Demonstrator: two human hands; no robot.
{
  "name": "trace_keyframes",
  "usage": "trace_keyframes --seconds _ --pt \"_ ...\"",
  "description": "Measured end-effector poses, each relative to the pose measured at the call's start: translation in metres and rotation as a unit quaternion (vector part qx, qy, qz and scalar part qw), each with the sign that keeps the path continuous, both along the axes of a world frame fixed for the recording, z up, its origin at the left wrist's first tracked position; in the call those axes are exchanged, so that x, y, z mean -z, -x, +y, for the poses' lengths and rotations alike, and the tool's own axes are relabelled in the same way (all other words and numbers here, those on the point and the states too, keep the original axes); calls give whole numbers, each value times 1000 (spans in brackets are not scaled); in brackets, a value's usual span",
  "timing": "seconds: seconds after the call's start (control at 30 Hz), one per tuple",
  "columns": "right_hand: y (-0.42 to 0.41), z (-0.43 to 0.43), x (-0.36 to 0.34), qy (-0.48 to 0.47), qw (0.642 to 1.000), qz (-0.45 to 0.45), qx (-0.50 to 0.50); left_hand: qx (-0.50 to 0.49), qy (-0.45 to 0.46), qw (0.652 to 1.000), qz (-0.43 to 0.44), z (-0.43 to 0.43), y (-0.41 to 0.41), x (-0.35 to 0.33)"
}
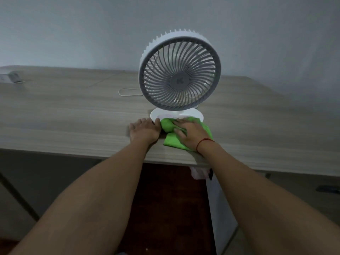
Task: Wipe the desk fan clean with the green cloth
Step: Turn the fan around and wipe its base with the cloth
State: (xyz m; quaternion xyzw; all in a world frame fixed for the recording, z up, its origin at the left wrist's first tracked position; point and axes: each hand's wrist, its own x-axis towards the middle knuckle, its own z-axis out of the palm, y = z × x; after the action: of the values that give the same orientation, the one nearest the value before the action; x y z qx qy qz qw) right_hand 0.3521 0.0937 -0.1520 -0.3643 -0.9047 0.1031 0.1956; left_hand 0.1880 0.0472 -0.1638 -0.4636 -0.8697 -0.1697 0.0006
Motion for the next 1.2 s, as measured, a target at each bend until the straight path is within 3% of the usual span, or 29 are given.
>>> trace_keyframes --seconds 0.13,0.23,0.4,0.57,0.73,0.9,1.2 --pt "-23 4 2 45 995 73 56 0 16 1000 3 1 0 1" --pt "-23 13 1 76 989 76 101 1 21 1000 5 2 -1 2" --pt "-3 17 -3 70 988 91 102 4 16 1000 5 2 1 2" --pt "14 3 -3 53 994 43 80 3 11 1000 -3 0 2 1" --pt "5 -10 -3 23 994 100 43 2 12 1000 -3 -3 2 -1" --pt "-13 4 2 64 983 131 108 2 17 1000 -2 -3 -1 1" --pt "14 28 -3 87 982 62 158 0 15 1000 -8 2 1 3"
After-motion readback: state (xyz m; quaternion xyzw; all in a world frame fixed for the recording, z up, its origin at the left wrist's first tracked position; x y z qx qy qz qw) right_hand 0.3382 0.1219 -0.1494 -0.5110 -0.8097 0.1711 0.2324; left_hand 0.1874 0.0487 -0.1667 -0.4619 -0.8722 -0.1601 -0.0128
